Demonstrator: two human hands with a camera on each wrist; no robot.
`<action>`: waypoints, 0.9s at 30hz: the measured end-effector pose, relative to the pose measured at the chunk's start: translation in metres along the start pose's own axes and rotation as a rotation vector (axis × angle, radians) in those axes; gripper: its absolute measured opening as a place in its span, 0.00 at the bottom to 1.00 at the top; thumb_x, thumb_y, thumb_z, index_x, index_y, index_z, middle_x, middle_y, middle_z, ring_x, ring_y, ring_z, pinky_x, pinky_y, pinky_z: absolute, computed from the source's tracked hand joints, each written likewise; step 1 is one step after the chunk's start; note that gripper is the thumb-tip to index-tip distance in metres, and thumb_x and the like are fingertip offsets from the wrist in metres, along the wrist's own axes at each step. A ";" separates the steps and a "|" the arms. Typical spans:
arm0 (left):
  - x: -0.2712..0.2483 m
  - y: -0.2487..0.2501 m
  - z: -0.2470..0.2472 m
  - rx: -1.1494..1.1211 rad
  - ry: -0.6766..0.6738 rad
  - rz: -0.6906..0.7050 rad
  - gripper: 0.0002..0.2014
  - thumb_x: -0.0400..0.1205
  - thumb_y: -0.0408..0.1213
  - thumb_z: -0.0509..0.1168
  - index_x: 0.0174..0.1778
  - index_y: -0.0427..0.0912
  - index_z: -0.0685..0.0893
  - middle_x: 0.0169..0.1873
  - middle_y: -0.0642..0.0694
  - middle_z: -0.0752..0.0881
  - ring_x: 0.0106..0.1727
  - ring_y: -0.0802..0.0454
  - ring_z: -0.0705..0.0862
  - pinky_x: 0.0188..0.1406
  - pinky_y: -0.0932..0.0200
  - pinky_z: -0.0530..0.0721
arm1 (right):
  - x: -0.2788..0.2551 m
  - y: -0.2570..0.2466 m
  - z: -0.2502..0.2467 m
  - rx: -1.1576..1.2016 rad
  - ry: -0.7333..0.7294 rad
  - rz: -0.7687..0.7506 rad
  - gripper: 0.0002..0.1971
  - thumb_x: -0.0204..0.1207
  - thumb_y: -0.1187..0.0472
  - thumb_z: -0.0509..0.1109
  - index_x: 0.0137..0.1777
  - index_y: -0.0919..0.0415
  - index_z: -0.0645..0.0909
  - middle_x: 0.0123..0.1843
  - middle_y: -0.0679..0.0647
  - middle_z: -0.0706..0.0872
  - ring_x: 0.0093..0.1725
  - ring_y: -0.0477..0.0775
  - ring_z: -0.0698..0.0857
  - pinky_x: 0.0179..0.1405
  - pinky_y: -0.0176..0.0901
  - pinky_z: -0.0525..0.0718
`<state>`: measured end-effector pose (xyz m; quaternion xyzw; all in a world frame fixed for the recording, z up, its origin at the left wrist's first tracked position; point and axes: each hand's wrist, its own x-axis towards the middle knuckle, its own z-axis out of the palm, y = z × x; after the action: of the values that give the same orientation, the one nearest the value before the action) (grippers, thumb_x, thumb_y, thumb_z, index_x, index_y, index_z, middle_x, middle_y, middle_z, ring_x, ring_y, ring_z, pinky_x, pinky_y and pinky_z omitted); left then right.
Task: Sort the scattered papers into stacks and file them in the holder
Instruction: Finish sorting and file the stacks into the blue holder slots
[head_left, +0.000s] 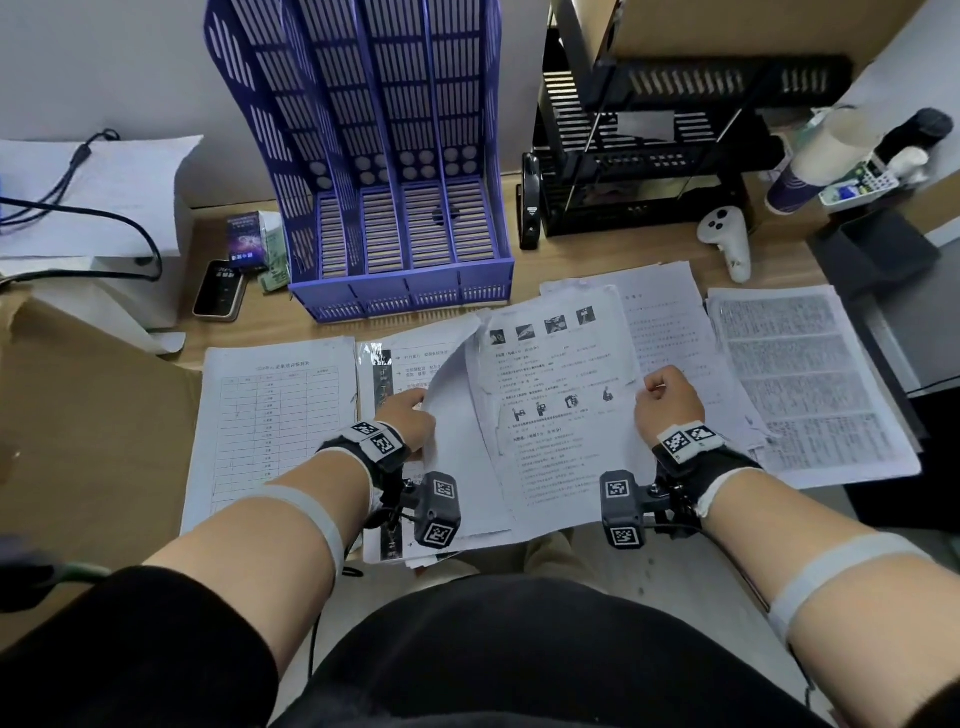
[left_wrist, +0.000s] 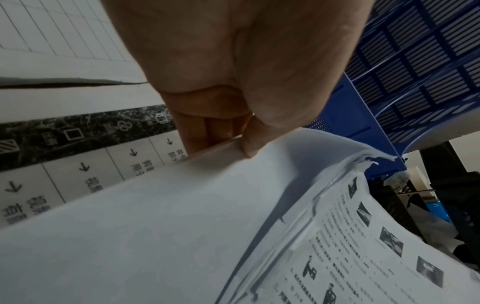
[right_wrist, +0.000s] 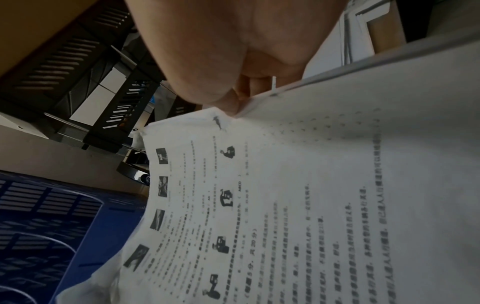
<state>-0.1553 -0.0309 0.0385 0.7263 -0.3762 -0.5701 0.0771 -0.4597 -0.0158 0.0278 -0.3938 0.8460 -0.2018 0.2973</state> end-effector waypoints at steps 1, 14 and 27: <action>0.001 0.000 -0.001 0.013 0.009 0.003 0.17 0.83 0.23 0.53 0.57 0.46 0.81 0.49 0.35 0.87 0.46 0.38 0.86 0.49 0.40 0.90 | -0.001 -0.001 -0.001 -0.006 0.025 0.007 0.08 0.81 0.71 0.58 0.53 0.62 0.76 0.41 0.55 0.79 0.42 0.59 0.77 0.41 0.41 0.71; 0.027 -0.018 -0.001 0.053 0.023 -0.064 0.15 0.81 0.24 0.52 0.54 0.33 0.83 0.53 0.32 0.87 0.54 0.31 0.87 0.48 0.43 0.90 | 0.002 0.008 -0.006 -0.042 -0.105 0.010 0.07 0.79 0.72 0.57 0.49 0.60 0.72 0.47 0.57 0.78 0.43 0.56 0.75 0.39 0.41 0.69; -0.001 -0.006 0.017 0.109 0.069 0.019 0.16 0.88 0.44 0.56 0.63 0.39 0.82 0.61 0.35 0.86 0.53 0.39 0.83 0.57 0.47 0.84 | -0.022 0.001 0.022 -0.099 -0.442 -0.017 0.08 0.80 0.67 0.56 0.42 0.56 0.67 0.34 0.53 0.72 0.30 0.52 0.69 0.26 0.41 0.64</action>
<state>-0.1677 -0.0210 0.0301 0.7451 -0.4107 -0.5226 0.0560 -0.4343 -0.0006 0.0180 -0.4497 0.7658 -0.0716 0.4541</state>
